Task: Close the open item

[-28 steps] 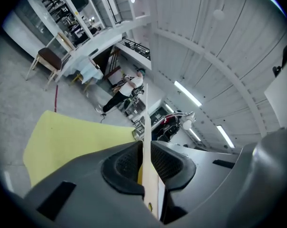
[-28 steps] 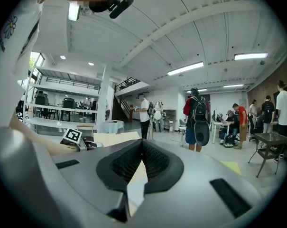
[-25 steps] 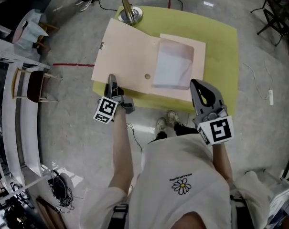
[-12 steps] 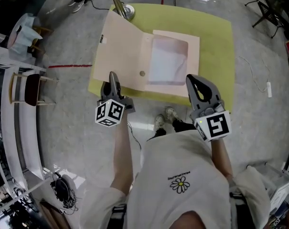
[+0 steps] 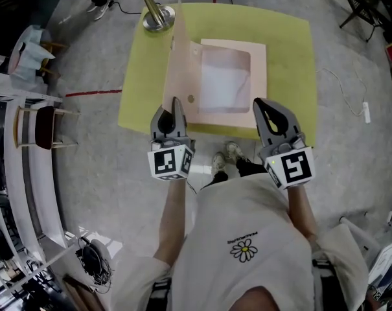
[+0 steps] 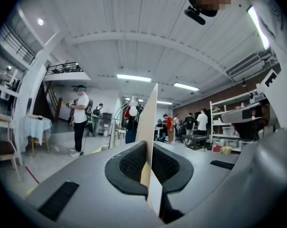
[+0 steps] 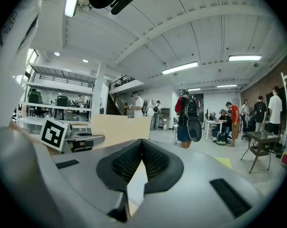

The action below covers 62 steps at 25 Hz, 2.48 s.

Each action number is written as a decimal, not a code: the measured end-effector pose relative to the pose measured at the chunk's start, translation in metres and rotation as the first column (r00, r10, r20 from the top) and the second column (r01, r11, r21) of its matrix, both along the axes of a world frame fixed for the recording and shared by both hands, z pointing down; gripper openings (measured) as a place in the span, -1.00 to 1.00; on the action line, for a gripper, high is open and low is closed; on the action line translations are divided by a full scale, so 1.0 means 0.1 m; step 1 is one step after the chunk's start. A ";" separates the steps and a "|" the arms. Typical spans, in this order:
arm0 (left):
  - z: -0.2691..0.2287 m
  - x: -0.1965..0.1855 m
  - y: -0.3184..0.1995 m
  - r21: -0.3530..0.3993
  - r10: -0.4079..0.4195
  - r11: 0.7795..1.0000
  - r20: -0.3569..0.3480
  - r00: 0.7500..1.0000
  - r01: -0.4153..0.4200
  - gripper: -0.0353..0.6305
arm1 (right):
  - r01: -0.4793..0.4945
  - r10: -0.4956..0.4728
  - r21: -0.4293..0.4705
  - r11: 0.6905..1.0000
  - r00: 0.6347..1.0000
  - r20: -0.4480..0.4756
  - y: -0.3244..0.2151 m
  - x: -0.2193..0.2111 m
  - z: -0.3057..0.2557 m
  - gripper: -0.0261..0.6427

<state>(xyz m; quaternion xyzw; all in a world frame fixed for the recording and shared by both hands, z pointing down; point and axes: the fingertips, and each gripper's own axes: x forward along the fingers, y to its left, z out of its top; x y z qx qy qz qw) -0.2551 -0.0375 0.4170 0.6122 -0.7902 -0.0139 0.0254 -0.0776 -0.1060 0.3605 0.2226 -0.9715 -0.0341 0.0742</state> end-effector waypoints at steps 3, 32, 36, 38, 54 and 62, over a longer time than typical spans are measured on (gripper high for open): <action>0.06 0.22 -0.07 -0.049 0.073 0.996 0.082 0.994 -0.069 -0.84 | -0.020 0.020 -0.003 1.000 1.000 -0.006 -0.02 0.04 0.05 -0.89; 0.92 1.67 -0.48 -0.482 0.575 0.777 0.280 0.769 -0.405 -0.74 | -0.275 0.273 -0.030 0.961 0.960 -0.052 -0.30 0.86 0.26 -0.89; 1.05 1.76 -0.50 -0.553 0.628 0.721 0.267 0.731 -0.417 -0.74 | -0.297 0.295 -0.059 0.953 0.955 -0.040 -0.31 0.95 0.29 -0.89; 1.07 1.79 -0.52 -0.582 0.657 0.697 0.283 0.699 -0.419 -0.73 | -0.299 0.296 -0.059 0.953 0.954 -0.042 -0.31 0.96 0.30 -0.89; 1.45 1.90 -0.58 -0.848 0.885 0.351 0.161 0.436 -0.398 -0.69 | -0.301 0.297 -0.087 0.950 0.953 -0.063 -0.33 0.93 0.39 -0.89; 1.56 1.92 -0.54 -0.921 0.958 0.093 -0.022 0.287 -0.379 -0.64 | -0.303 0.294 -0.104 0.947 0.952 -0.088 -0.30 0.94 0.45 -0.89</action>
